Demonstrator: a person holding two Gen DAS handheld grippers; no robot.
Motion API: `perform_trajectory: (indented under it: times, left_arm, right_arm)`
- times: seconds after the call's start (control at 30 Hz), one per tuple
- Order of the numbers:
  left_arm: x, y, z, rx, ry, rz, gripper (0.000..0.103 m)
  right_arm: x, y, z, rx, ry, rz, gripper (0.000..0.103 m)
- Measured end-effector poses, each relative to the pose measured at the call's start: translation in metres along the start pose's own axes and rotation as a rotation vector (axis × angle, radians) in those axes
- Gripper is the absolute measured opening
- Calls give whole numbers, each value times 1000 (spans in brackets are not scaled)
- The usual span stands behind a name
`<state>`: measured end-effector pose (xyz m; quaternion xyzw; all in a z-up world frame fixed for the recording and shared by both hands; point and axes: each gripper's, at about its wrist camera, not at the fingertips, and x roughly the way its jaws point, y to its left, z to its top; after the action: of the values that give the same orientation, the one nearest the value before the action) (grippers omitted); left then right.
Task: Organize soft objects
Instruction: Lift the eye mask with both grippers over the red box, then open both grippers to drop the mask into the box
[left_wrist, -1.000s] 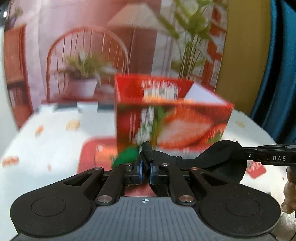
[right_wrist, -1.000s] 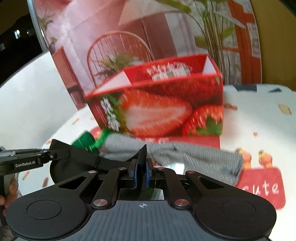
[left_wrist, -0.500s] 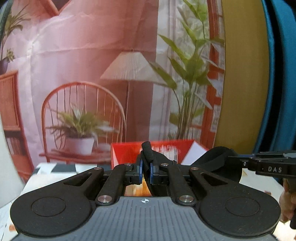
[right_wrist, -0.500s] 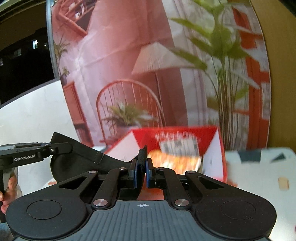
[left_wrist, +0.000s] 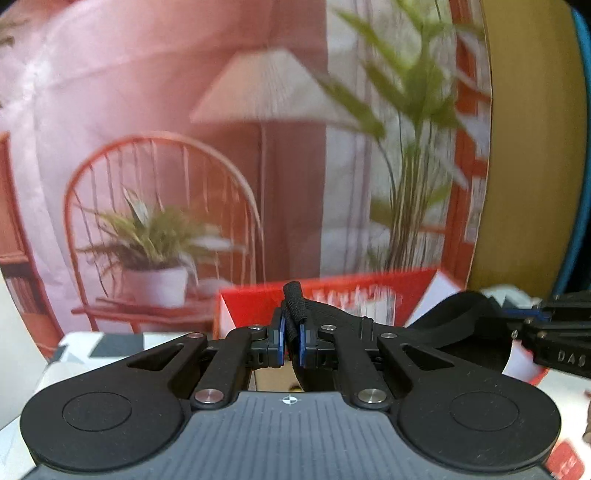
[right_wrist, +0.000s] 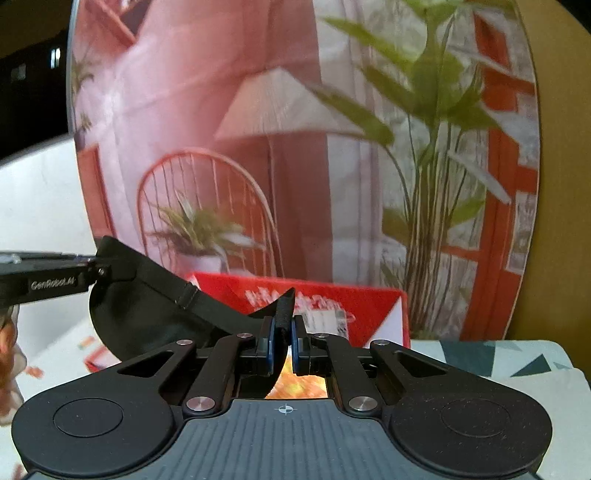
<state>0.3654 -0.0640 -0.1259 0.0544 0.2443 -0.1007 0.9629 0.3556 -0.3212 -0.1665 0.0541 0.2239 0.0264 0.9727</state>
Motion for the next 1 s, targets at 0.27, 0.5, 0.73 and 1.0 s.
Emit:
perform_trajectory:
  times: [0.27, 0.5, 0.73, 1.0]
  left_arm:
    - [34, -5, -31, 61, 192, -54, 8]
    - [41, -1, -30, 35, 236, -78, 9]
    - [30, 2, -26, 52, 216, -108, 48]
    - [-22, 27, -25, -28, 114, -120, 59]
  right_arm:
    - [28, -7, -32, 20, 154, 9, 8]
    - [33, -10, -36, 57, 186, 6, 8]
    - [23, -9, -37, 76, 165, -14, 20]
    - [-22, -12, -46, 104, 23, -25, 43]
